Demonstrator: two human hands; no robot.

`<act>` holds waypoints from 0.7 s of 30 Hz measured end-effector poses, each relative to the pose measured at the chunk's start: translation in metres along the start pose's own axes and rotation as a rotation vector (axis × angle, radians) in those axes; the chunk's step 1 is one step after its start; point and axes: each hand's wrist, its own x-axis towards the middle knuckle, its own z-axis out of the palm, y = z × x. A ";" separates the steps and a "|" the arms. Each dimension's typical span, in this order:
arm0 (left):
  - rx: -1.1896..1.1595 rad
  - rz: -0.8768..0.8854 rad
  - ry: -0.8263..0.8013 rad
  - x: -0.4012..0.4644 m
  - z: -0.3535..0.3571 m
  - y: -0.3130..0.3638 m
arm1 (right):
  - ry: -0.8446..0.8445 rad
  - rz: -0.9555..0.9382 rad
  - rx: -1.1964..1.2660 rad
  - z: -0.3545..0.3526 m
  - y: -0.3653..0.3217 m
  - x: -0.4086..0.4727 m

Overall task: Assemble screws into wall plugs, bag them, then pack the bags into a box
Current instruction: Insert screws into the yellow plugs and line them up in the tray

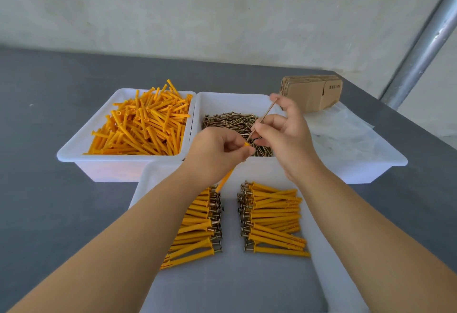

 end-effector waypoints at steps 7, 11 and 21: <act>-0.095 -0.120 -0.057 0.002 -0.003 -0.004 | -0.121 -0.168 -0.200 -0.001 0.003 -0.002; -0.153 -0.138 -0.055 0.002 -0.002 -0.005 | -0.170 -0.181 -0.264 0.001 0.004 -0.003; -0.193 -0.041 -0.385 -0.007 0.002 0.011 | 0.211 -0.067 -0.136 -0.013 0.008 0.001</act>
